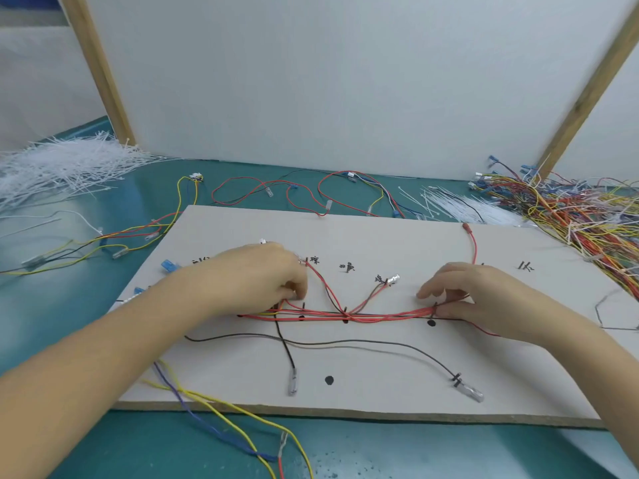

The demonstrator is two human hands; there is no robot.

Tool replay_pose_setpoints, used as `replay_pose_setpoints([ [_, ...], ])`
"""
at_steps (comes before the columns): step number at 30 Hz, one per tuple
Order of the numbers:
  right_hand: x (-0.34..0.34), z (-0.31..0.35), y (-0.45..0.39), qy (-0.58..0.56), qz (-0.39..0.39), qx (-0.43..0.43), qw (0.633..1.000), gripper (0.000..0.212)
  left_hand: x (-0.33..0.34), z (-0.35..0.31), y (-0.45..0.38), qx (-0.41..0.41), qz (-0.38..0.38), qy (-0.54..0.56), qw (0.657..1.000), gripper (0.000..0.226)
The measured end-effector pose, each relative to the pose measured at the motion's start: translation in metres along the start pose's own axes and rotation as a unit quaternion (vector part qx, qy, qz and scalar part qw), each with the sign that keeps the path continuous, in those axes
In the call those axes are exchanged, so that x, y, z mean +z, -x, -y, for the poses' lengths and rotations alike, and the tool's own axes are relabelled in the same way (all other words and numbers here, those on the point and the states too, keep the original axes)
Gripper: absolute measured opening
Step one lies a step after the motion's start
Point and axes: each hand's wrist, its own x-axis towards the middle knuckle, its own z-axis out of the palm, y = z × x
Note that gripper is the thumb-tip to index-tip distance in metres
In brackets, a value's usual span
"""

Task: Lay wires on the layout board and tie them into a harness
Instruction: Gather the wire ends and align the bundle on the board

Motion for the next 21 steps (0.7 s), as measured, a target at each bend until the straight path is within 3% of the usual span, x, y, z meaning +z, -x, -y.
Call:
replay_pose_setpoints([
  [3,0.0,0.002,0.0,0.021,0.016,0.001,1.0,0.024,0.005,0.0,-0.002,0.0,-0.021,0.009,1.0,0.023],
  [6,0.002,0.003,0.003,0.032,-0.005,-0.01,0.999,0.018,0.008,0.0,-0.005,0.01,-0.114,0.049,0.992,0.028],
  [8,0.003,0.002,0.004,0.029,-0.018,-0.018,0.999,0.018,0.01,-0.003,-0.01,0.042,-0.143,0.013,0.989,0.034],
  [13,0.004,0.001,0.006,0.016,-0.031,-0.022,0.999,0.021,0.01,-0.012,-0.025,0.074,-0.108,-0.071,0.989,0.021],
  [21,0.007,0.002,0.01,-0.005,-0.062,-0.039,0.997,0.025,0.011,0.009,-0.01,0.066,-0.131,0.096,0.985,0.013],
])
